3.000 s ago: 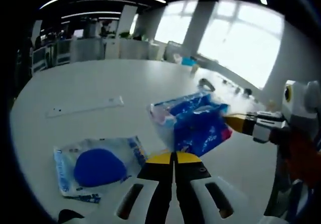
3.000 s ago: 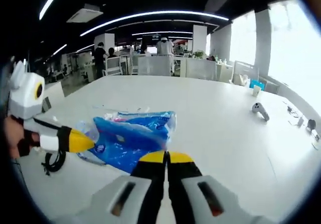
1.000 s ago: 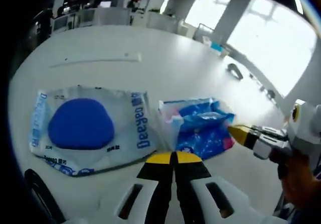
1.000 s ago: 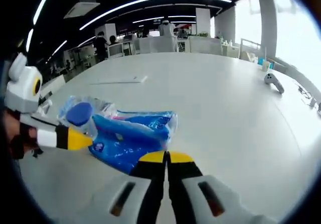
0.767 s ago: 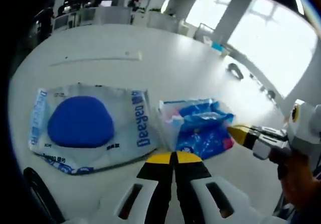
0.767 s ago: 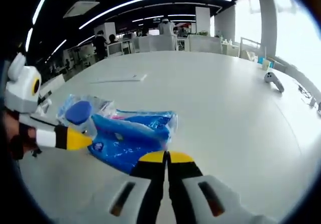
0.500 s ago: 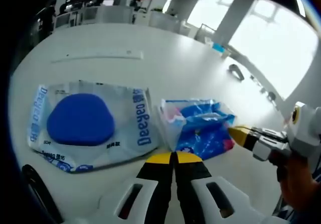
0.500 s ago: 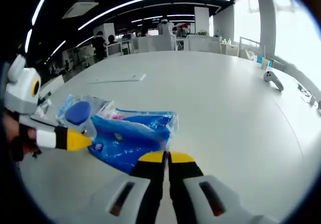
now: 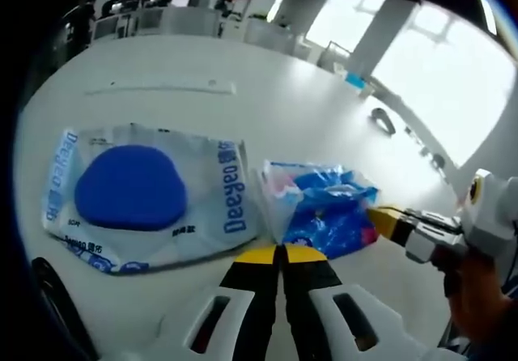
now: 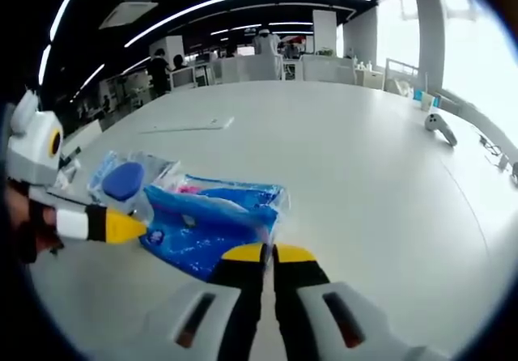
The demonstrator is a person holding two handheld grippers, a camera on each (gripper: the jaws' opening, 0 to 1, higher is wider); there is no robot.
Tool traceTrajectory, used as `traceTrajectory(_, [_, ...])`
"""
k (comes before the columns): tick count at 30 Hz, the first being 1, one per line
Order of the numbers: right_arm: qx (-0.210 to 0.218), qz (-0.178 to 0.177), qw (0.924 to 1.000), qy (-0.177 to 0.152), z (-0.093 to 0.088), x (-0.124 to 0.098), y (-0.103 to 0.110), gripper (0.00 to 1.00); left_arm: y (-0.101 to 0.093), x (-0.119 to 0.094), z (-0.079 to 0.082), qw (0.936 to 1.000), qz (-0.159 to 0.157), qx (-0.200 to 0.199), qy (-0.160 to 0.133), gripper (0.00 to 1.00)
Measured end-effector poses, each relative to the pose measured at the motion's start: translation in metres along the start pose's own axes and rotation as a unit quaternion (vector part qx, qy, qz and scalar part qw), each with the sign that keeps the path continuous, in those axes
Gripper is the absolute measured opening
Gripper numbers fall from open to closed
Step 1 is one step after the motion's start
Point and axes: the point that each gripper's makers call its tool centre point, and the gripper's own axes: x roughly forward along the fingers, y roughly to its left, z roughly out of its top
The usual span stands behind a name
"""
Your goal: Arrange the tabletop items into an orderly group along one side of the table until the central work area is clear of visible clutter.
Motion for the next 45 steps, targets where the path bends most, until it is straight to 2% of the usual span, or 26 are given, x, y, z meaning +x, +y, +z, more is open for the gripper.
traceTrajectory(7, [0.002, -0.001, 1.0000, -0.003, 0.0011, 0.0009, -0.0016, 0.01, 0.0004, 0.0024, 0.0021, 0.9999, 0.000, -0.016, -0.004, 0.00])
traceTrajectory(14, [0.008, 0.000, 1.0000, -0.006, 0.0013, 0.0010, -0.0012, 0.03, 0.0026, 0.0017, 0.0011, 0.9999, 0.002, -0.010, -0.006, 0.00])
traceTrajectory(22, [0.011, 0.001, 0.9999, -0.003, -0.0004, 0.0012, -0.0014, 0.06, 0.0042, 0.0010, -0.0002, 0.9999, 0.002, -0.013, -0.006, 0.05])
traceTrajectory(36, [0.015, -0.004, 0.9999, 0.000, -0.0026, -0.0024, -0.0022, 0.16, 0.0025, -0.0035, -0.0023, 1.0000, 0.000, -0.007, -0.004, 0.06])
traceTrajectory(45, [0.016, -0.004, 0.9999, -0.002, 0.0010, -0.0050, -0.0016, 0.22, 0.0004, -0.0071, -0.0027, 0.9999, -0.006, -0.009, -0.006, 0.13])
